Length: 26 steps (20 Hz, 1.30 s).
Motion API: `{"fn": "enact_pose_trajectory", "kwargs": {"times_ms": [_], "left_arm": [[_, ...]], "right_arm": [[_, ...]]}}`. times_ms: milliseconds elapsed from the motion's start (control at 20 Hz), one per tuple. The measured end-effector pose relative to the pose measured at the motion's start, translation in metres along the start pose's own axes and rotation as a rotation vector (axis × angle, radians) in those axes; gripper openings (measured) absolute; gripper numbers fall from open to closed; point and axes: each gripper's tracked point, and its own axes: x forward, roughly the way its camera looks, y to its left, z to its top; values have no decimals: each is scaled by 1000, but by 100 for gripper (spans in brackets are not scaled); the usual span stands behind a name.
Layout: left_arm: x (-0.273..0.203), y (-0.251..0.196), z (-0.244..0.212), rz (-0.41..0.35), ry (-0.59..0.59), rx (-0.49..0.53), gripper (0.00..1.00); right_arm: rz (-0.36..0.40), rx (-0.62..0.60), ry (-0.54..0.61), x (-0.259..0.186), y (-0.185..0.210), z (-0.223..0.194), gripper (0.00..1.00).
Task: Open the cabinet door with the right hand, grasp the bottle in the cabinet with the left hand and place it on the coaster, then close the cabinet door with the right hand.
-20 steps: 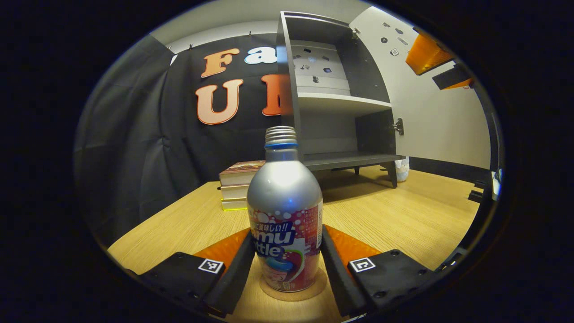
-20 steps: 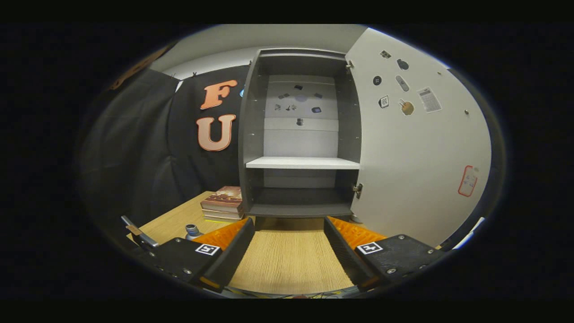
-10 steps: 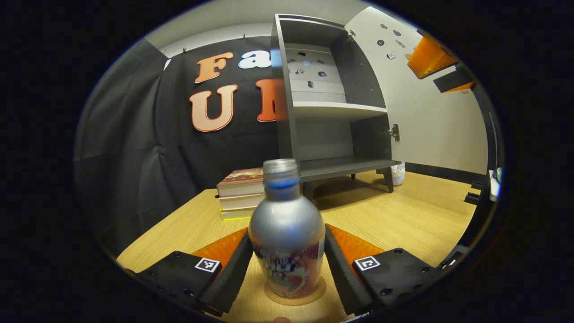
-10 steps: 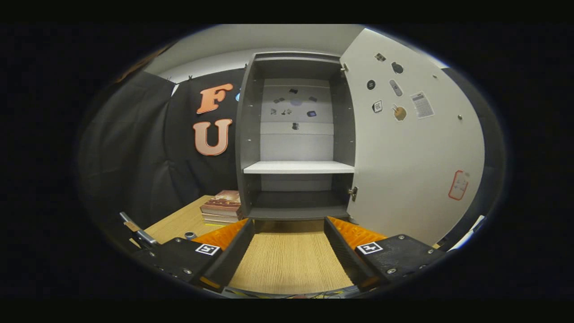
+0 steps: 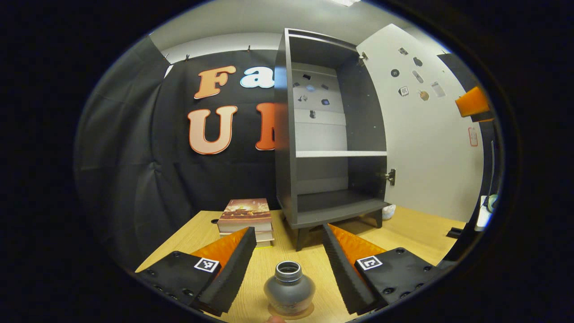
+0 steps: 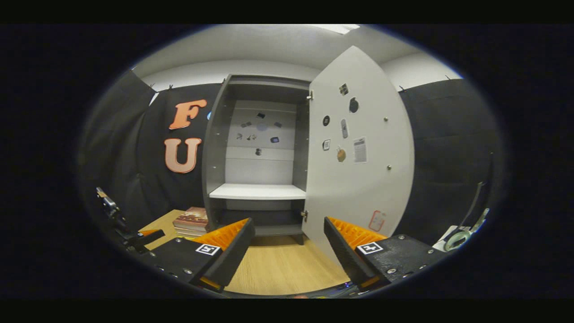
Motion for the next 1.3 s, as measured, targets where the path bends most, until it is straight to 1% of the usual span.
{"fn": "enact_pose_trajectory", "kwargs": {"times_ms": [150, 250, 350, 450, 500, 550, 600, 650, 800, 850, 900, 950, 1050, 1100, 1150, 1250, 1300], "left_arm": [[-3, -10, 35, -19, -28, -8, 95], [-4, -18, 56, -18, -46, -32, 95], [-3, -23, 71, 1, -52, -60, 95], [-2, -28, 82, 31, -50, -79, 96], [-1, -29, 86, 49, -47, -83, 96], [-1, -32, 89, 67, -42, -88, 95], [-2, -33, 93, 84, -40, -94, 94], [-3, -34, 98, 103, -36, -101, 96], [-11, -31, 121, 165, -71, -98, 95], [-14, -28, 124, 190, -79, -85, 95], [-18, -28, 130, 210, -87, -76, 95], [-21, -28, 133, 224, -92, -74, 95], [-27, -35, 138, 242, -97, -79, 94], [-31, -37, 140, 249, -96, -77, 94], [-32, -42, 143, 254, -102, -72, 94], [-32, -47, 152, 254, -116, -52, 94], [-32, -51, 156, 252, -120, -39, 94]], "right_arm": [[-77, 9, -31, -7, -43, 18, 95], [-125, 12, -48, -9, -73, 23, 95], [-152, 11, -61, -15, -100, 27, 95], [-166, -3, -61, -18, -125, 30, 93], [-179, -20, -66, -18, -139, 30, 97], [-194, -40, -79, -18, -151, 33, 95], [-205, -60, -91, -21, -165, 37, 95], [-218, -81, -103, -18, -177, 41, 95], [-263, -148, -120, -3, -213, 49, 95], [-240, -159, -119, 5, -217, 50, 95], [-200, -153, -115, 13, -216, 50, 95], [-152, -139, -118, 20, -212, 52, 95], [-96, -120, -127, 31, -212, 56, 95], [-63, -114, -124, 34, -210, 55, 89], [-31, -98, -119, 34, -207, 54, 92], [46, -46, -107, 32, -198, 54, 89], [91, -22, -104, 29, -188, 55, 94]]}}
